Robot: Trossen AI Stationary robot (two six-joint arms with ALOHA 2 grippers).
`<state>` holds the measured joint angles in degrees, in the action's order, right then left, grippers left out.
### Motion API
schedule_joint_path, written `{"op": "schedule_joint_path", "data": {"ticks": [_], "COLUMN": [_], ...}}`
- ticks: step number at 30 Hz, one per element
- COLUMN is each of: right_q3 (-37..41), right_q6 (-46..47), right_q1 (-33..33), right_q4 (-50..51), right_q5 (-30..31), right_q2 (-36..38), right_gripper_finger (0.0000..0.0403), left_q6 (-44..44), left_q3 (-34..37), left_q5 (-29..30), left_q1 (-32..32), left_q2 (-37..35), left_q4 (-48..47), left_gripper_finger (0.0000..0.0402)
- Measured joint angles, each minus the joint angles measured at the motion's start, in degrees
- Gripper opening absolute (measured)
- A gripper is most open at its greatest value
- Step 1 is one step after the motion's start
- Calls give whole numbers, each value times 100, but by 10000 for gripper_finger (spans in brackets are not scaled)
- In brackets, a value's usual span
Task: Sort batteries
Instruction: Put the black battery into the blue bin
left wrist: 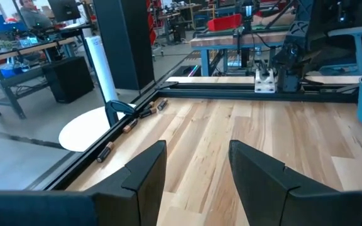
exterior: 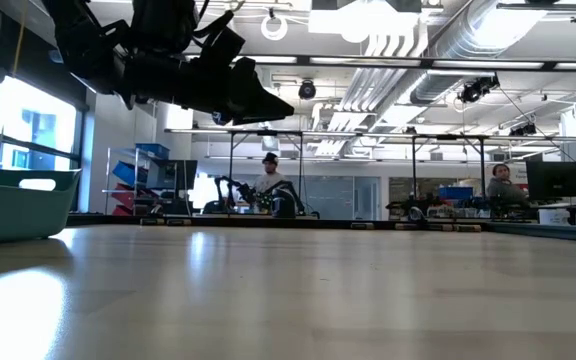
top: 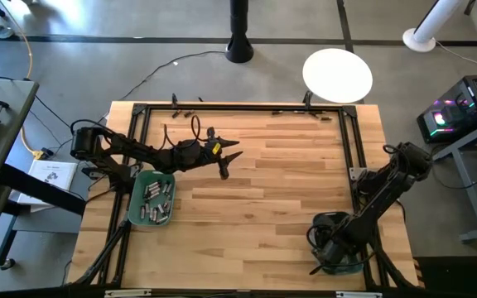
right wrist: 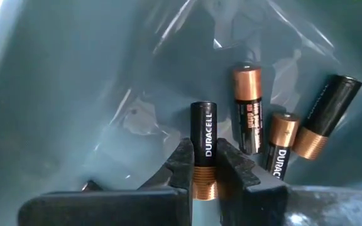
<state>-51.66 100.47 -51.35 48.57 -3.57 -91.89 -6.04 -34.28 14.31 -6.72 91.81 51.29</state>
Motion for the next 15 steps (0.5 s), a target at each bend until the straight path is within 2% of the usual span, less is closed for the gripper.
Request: {"op": "schedule_joint_path", "data": {"ticks": [6,15], "right_q3": [0,2], "right_q6": [107,104], "right_q1": [0,0], "right_q4": [42,41], "right_q5": [-74,-121], "right_q2": [-1,-1], "right_gripper_finger": [37,83], "left_q6": [0,0], "left_q3": [2,0], "left_q5": [0,0], "left_q1": [2,2], "left_q2": [0,0], "left_q4": [-2,-4], "left_gripper_finger": [167,167]}}
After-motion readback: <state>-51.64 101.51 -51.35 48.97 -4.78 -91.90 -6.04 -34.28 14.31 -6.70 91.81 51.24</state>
